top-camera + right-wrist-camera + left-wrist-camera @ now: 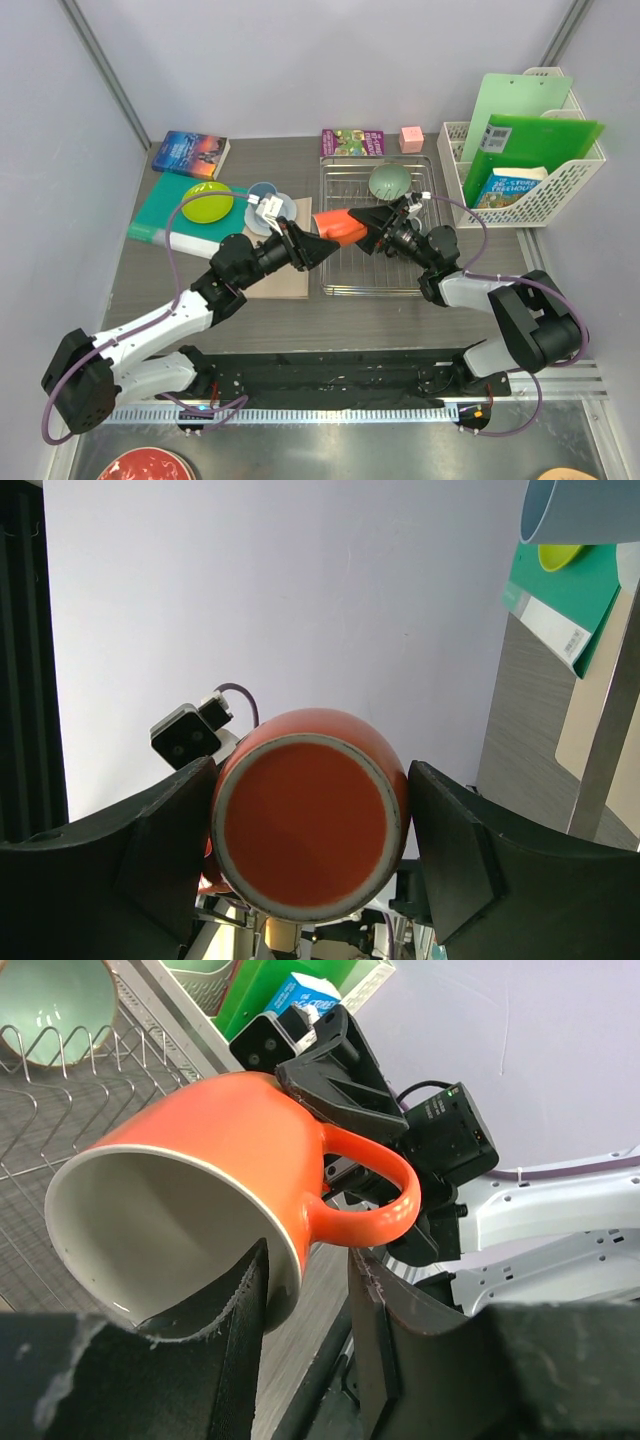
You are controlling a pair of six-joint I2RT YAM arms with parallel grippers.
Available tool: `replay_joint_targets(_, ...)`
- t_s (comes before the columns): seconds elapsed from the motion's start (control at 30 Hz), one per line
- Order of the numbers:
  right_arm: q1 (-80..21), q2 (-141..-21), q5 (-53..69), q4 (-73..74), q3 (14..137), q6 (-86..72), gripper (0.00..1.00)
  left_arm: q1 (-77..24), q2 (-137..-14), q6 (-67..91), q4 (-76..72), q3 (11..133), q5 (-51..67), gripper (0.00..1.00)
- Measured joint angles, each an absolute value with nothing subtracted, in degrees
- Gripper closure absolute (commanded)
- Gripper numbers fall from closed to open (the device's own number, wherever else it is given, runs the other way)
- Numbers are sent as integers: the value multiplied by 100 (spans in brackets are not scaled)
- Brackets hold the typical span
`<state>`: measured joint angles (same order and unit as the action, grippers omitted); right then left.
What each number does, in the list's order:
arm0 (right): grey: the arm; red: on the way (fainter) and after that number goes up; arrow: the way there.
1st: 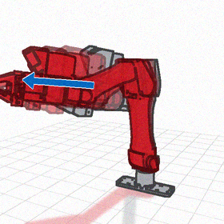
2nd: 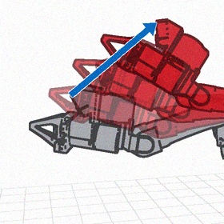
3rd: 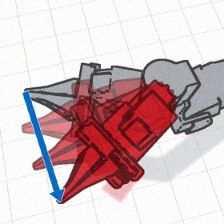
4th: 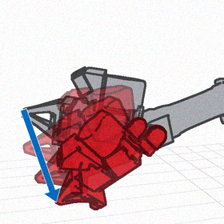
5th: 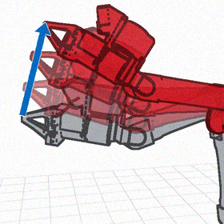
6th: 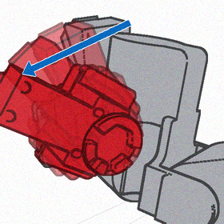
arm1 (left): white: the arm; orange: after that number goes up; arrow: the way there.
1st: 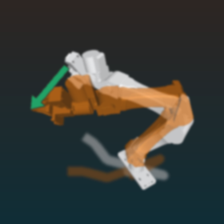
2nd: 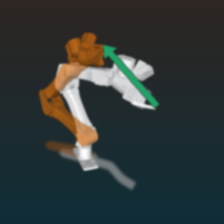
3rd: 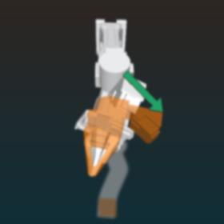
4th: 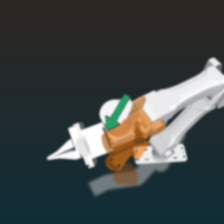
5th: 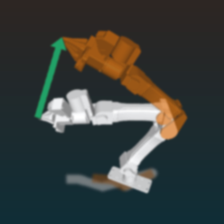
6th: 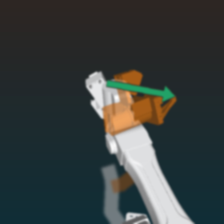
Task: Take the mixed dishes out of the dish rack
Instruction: Pick up the cup from the dish rack.
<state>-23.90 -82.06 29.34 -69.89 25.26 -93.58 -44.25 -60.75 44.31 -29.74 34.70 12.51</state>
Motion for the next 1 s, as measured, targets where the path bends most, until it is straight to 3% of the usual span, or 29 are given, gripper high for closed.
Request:
replay_joint_targets(0.07,-2403,-8206,2934,-6989,2526,-9358,99,-4425,-6077,4431,-2974,3470,1236,64)
replay_joint_targets(0.17,-2440,-8206,2939,-6989,2526,-9358,99,-4431,-6093,4429,-2971,3470,1177,82)
replay_joint_targets(0.2,-2456,-8206,2950,-6989,2526,-9358,99,-4434,-6101,4434,-2967,3470,1149,95)
replay_joint_targets(0.23,-2473,-8206,2956,-6991,2526,-9365,99,-4434,-6110,4431,-2941,3470,1133,100)
replay_joint_targets(0.47,-2491,-8213,2867,-6812,2526,-9474,99,-4515,-6145,4176,-2329,3809,1070,100)
replay_joint_targets(0.53,-2491,-8178,2847,-6748,2526,-9443,81,-4517,-6156,4163,-2080,3946,1052,99)
replay_joint_targets(0.57,-2491,-8136,2834,-6689,2521,-9408,64,-4517,-6160,4158,-1984,4001,1050,100)
replay_joint_targets(0.6,-2491,-8042,2816,-6547,2512,-9332,34,-4525,-6165,4154,-1852,4069,1048,100)
replay_joint_targets(0.7,-2491,-7686,2757,-6051,2504,-9021,11,-4550,-6154,4139,-1494,4257,1048,100)
replay_joint_targets(0.83,-2534,-6936,2674,-4936,2536,-8165,2,-4587,-6123,4027,-869,4622,1009,100)
replay_joint_targets(1.0,-2681,-5861,2152,-2792,3131,-6558,0,-4539,-6071,3811,-3,5015,532,100)
